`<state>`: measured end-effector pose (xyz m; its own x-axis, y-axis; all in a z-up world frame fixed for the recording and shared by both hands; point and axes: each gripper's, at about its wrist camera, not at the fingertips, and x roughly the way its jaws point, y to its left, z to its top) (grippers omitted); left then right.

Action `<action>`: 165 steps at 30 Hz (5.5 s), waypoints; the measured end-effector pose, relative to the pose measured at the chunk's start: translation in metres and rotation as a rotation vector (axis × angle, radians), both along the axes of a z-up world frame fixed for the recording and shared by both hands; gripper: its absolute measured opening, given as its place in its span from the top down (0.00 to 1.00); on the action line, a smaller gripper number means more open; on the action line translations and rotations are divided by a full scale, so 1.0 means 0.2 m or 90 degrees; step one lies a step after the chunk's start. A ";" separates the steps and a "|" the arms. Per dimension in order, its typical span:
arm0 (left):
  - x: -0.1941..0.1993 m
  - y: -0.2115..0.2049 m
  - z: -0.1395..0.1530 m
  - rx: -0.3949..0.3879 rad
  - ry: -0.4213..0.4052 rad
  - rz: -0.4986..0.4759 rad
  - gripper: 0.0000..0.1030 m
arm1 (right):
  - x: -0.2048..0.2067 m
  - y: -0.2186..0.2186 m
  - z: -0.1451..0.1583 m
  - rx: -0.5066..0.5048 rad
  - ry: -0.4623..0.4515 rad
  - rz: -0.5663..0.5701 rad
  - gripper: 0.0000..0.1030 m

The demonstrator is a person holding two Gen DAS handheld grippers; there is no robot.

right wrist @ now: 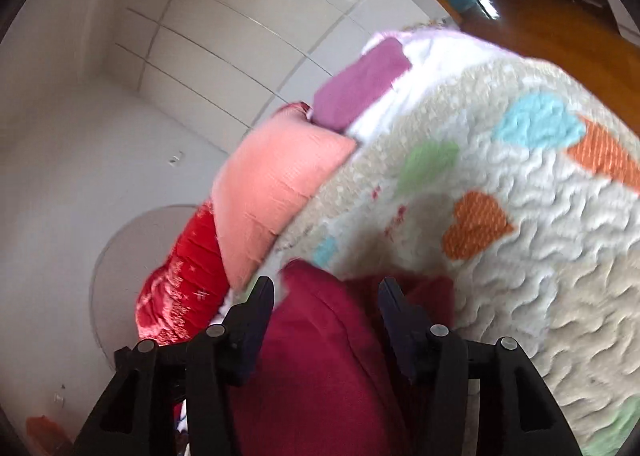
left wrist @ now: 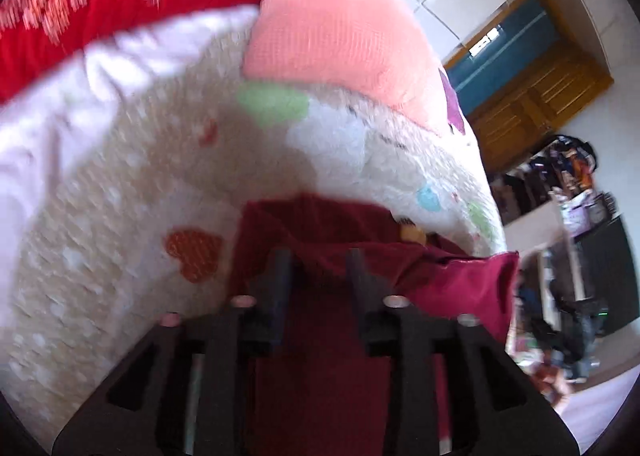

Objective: Fold small clothes

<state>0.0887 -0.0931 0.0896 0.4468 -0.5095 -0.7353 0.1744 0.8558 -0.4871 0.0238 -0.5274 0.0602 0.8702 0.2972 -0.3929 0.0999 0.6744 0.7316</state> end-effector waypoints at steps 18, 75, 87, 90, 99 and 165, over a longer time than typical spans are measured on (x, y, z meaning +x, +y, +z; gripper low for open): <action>0.25 -0.25 -0.32 0.187 0.034 0.078 0.35 | 0.38 0.29 -0.25 -0.325 0.204 0.022 0.54; -0.61 0.03 -0.11 0.232 -0.169 0.073 0.35 | -0.23 0.73 -0.17 -0.320 0.170 0.032 0.50; -0.48 0.11 -0.31 0.120 -0.079 0.052 0.29 | -0.05 0.91 -0.07 -0.307 0.151 0.116 0.49; -0.46 0.15 -0.34 0.074 -0.050 0.063 0.25 | 0.14 1.10 -0.03 -0.291 0.131 0.180 0.49; -0.45 0.14 -0.35 0.079 -0.068 0.071 0.21 | 0.73 1.57 -0.11 -0.420 0.146 0.259 0.57; -0.53 0.18 -0.36 0.034 -0.064 0.084 0.05 | 0.28 1.01 0.09 -0.337 0.206 0.139 0.27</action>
